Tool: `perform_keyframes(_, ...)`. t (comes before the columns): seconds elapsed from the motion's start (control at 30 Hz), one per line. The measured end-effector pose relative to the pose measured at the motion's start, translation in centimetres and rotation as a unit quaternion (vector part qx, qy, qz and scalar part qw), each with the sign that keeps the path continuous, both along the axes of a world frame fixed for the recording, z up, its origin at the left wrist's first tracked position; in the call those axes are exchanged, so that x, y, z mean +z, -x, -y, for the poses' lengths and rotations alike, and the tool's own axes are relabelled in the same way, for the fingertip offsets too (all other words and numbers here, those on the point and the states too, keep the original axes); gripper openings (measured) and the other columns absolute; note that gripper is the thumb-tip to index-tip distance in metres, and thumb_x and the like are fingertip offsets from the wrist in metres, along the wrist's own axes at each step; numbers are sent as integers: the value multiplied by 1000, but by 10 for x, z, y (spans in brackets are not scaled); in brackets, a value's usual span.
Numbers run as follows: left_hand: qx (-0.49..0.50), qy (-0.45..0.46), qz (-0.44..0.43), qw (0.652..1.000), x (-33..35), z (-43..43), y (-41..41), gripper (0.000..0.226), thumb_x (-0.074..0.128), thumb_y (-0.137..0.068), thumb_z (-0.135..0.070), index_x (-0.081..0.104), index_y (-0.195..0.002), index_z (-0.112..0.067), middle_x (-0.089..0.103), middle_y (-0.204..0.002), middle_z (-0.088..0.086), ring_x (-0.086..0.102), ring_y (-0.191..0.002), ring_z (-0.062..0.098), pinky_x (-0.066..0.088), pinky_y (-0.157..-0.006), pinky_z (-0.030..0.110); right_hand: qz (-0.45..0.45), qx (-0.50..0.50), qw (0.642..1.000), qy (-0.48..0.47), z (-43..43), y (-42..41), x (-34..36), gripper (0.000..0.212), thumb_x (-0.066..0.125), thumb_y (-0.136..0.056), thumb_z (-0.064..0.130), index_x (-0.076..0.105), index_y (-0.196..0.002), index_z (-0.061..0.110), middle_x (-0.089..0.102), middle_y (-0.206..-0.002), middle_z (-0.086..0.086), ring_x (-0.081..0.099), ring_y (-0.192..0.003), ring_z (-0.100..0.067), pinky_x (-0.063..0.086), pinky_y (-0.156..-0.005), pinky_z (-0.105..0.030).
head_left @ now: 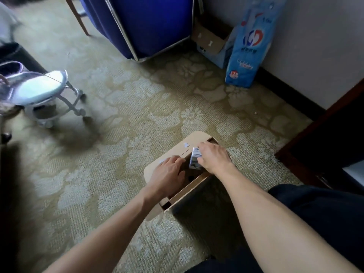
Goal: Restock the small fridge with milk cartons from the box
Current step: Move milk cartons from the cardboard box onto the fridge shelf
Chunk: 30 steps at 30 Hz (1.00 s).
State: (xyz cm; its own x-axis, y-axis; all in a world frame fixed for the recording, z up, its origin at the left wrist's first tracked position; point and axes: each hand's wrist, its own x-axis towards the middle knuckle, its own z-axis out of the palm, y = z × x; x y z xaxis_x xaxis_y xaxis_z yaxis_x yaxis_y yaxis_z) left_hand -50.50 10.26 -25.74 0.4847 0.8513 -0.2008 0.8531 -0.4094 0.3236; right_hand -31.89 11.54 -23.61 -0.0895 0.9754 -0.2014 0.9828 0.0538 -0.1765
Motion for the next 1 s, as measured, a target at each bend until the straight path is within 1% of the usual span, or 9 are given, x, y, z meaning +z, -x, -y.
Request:
perform_keyframes(0.07,-13,-5,0,1000,13,-3,-1,45,46,-98,-37,43,-142,-25,45,-146,-3,45,-132,18,43,-104,37,-20,-4,1000,-11,3,-5,21,25,59,-94,30,53,-112,14,61,-110,-8,63,-101,-31,45,-79,-39)
perform_keyframes(0.2,-32,-15,-3,999,36,-10,-6,51,48,-99,-44,38,-146,-26,42,-149,-1,47,-129,20,47,-100,39,-42,-17,999,-30,16,-22,62,32,59,-92,36,54,-118,19,59,-111,-3,61,-96,-27,44,-76,-37)
perform_keyframes(0.3,-57,-30,9,998,57,-11,-23,53,50,-98,-45,38,-146,-25,42,-148,-2,47,-129,20,49,-98,39,-52,-23,997,-43,33,-41,93,34,60,-92,35,54,-122,21,59,-114,-2,62,-99,-28,48,-81,-39)
perform_keyframes(0.37,-75,-47,23,996,72,-10,-41,52,49,-98,-45,40,-145,-26,45,-145,-3,49,-127,20,49,-97,40,-61,-31,996,-50,46,-56,113,31,60,-91,33,55,-119,21,59,-113,-1,62,-98,-27,49,-81,-39)
perform_keyframes(0.5,-124,-40,65,989,100,-3,-85,45,49,-98,-45,45,-139,-28,52,-136,-5,55,-117,17,52,-92,38,-103,-65,991,-62,77,-87,150,34,63,-90,30,55,-121,19,57,-115,0,59,-99,-22,49,-82,-37)
perform_keyframes(0.67,-171,-27,118,978,131,7,-144,34,59,-94,-45,53,-121,-25,62,-118,-7,60,-105,13,56,-84,40,-129,-109,982,-83,116,-132,188,37,65,-86,29,57,-122,21,58,-116,2,57,-101,-19,50,-89,-39)
perform_keyframes(0.73,-183,-30,121,975,147,13,-170,32,62,-92,-46,54,-114,-24,63,-112,-7,60,-99,14,55,-81,41,-131,-132,978,-96,132,-153,202,38,66,-86,28,58,-123,20,60,-116,1,58,-100,-19,50,-90,-39)
perform_keyframes(0.87,-229,-35,97,968,180,28,-227,31,65,-86,-52,54,-103,-28,65,-103,-6,63,-89,18,56,-75,45,-164,-205,958,-114,173,-200,226,33,69,-86,26,63,-118,24,67,-104,4,63,-92,-14,53,-83,-32)
perform_keyframes(1.0,-276,-41,77,957,211,43,-284,36,64,-84,-59,58,-105,-29,67,-102,-8,65,-86,17,57,-77,42,-181,-248,942,-136,205,-247,243,31,70,-85,27,63,-116,27,69,-104,3,67,-95,-19,55,-88,-44)
